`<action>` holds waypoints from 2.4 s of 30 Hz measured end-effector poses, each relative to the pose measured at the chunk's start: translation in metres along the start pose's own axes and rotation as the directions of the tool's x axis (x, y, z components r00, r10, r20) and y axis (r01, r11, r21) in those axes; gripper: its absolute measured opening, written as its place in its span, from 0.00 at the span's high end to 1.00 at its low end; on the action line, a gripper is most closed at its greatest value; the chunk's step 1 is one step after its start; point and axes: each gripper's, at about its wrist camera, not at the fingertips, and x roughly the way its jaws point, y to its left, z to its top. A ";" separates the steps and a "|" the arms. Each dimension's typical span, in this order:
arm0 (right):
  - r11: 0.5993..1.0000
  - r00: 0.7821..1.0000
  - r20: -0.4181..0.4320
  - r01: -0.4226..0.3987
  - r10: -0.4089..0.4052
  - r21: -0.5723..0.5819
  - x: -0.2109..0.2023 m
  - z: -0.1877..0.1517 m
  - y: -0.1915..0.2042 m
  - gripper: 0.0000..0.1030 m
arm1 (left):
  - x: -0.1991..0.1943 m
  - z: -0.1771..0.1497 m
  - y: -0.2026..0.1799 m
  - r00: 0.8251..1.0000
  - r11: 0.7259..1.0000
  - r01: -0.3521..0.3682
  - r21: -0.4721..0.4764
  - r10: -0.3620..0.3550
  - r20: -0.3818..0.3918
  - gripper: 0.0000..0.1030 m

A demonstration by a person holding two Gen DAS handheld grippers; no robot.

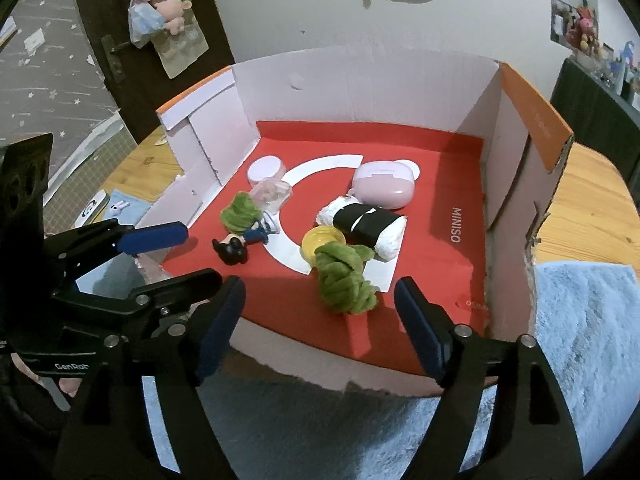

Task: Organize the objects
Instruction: 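Lower the figurine and yarn ball onto the red floor and open both grippers, then withdraw both grippers out of the box toward the remaining toys, then grasp the blonde figurine with the left gripper while the right grasps the pink clip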

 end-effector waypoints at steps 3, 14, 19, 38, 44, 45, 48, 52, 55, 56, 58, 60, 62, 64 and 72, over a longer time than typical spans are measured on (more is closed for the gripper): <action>1.000 1.000 0.013 -0.001 0.001 -0.002 -0.006 -0.001 0.002 0.20 | -0.005 -0.002 0.000 1.000 1.000 -0.005 0.000 0.005 0.007 0.32; 1.000 0.999 0.033 0.007 -0.007 -0.013 -0.021 -0.009 0.009 0.16 | -0.023 -0.011 0.000 0.999 1.000 -0.028 -0.004 0.028 0.040 0.22; 0.999 0.999 0.044 0.030 -0.029 -0.031 -0.030 -0.015 0.015 0.11 | -0.030 -0.016 0.001 0.998 1.000 -0.030 -0.010 0.030 0.051 0.17; 0.997 0.997 0.056 0.046 -0.043 -0.055 -0.050 -0.041 0.028 0.10 | -0.045 -0.038 -0.005 0.998 1.000 -0.021 0.002 0.021 0.065 0.12; 0.998 0.999 0.026 0.040 -0.039 -0.051 -0.042 -0.050 0.027 0.10 | -0.046 -0.044 -0.008 0.998 1.000 -0.009 0.015 0.008 0.058 0.12; 0.998 0.999 0.019 0.040 -0.039 -0.049 -0.040 -0.051 0.026 0.10 | -0.046 -0.045 -0.008 0.998 1.000 -0.006 0.018 0.005 0.056 0.12; 0.999 0.999 -0.004 0.036 -0.036 -0.038 -0.033 -0.055 0.023 0.10 | -0.046 -0.047 -0.012 0.999 0.999 0.000 0.037 -0.002 0.052 0.12; 0.999 0.999 -0.030 0.025 -0.025 -0.020 -0.022 -0.056 0.018 0.10 | -0.044 -0.049 -0.017 0.999 0.998 0.006 0.068 -0.009 0.050 0.12; 1.000 0.999 -0.040 0.028 -0.029 -0.013 -0.015 -0.055 0.015 0.10 | -0.043 -0.050 -0.019 0.999 0.997 0.012 0.082 -0.016 0.045 0.14; 1.000 0.999 -0.041 0.027 -0.028 -0.011 -0.014 -0.054 0.015 0.10 | -0.042 -0.050 -0.019 0.999 0.996 0.014 0.086 -0.018 0.043 0.15; 1.000 0.998 -0.047 0.028 -0.029 -0.009 -0.009 -0.053 0.014 0.10 | -0.041 -0.050 -0.020 0.999 0.996 0.019 0.092 -0.022 0.036 0.21; 1.000 0.998 -0.050 0.027 -0.028 -0.008 -0.006 -0.052 0.012 0.10 | -0.039 -0.050 -0.020 0.999 0.995 0.025 0.098 -0.028 0.029 0.25; 1.000 0.998 -0.053 0.026 -0.026 -0.011 -0.003 -0.052 0.012 0.10 | -0.037 -0.050 -0.021 0.999 0.994 0.027 0.104 -0.029 0.025 0.27; 1.000 0.998 -0.057 0.021 -0.022 -0.015 0.000 -0.051 0.013 0.10 | -0.036 -0.049 -0.022 0.999 0.993 0.035 0.112 -0.037 0.019 0.28; 1.000 0.998 -0.064 0.011 -0.012 -0.024 0.007 -0.049 0.013 0.10 | -0.026 -0.049 -0.026 0.999 0.989 0.049 0.137 -0.049 -0.008 0.37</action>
